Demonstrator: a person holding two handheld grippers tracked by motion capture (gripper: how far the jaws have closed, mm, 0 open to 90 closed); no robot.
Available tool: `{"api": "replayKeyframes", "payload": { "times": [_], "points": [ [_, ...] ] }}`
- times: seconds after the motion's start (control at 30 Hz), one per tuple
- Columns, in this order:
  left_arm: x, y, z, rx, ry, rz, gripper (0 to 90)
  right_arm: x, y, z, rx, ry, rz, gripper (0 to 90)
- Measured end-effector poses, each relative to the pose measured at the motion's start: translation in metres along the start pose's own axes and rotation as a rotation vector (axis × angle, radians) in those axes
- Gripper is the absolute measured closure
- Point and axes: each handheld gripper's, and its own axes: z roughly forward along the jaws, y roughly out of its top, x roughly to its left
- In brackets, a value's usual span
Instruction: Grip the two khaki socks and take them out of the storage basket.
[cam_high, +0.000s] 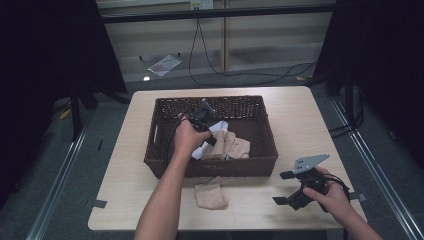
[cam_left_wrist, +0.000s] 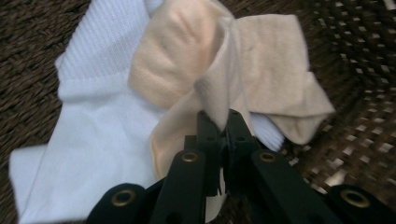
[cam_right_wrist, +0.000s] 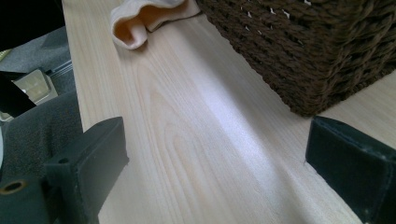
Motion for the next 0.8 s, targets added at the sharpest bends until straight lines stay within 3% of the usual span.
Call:
{"api": "replayKeyframes", "payload": {
  "times": [0.27, 0.57, 0.67, 0.8],
  "points": [
    [-0.007, 0.000, -0.040, 0.027, -0.054, 0.005, 87.1, 0.000, 0.000, 0.000, -0.001, 0.000, 0.001, 5.2],
    [-0.015, -0.002, -0.071, 0.041, -0.063, 0.029, 87.1, 0.000, 0.000, 0.000, 0.001, 0.000, -0.002, 5.2],
    [-0.018, -0.002, -0.080, 0.063, -0.045, 0.032, 87.1, 0.000, 0.000, 0.000, 0.000, 0.001, 0.001, 5.2],
    [-0.019, -0.004, -0.096, 0.076, -0.057, 0.008, 87.1, 0.000, 0.000, 0.000, -0.004, -0.002, -0.004, 5.2]
  ]
}}
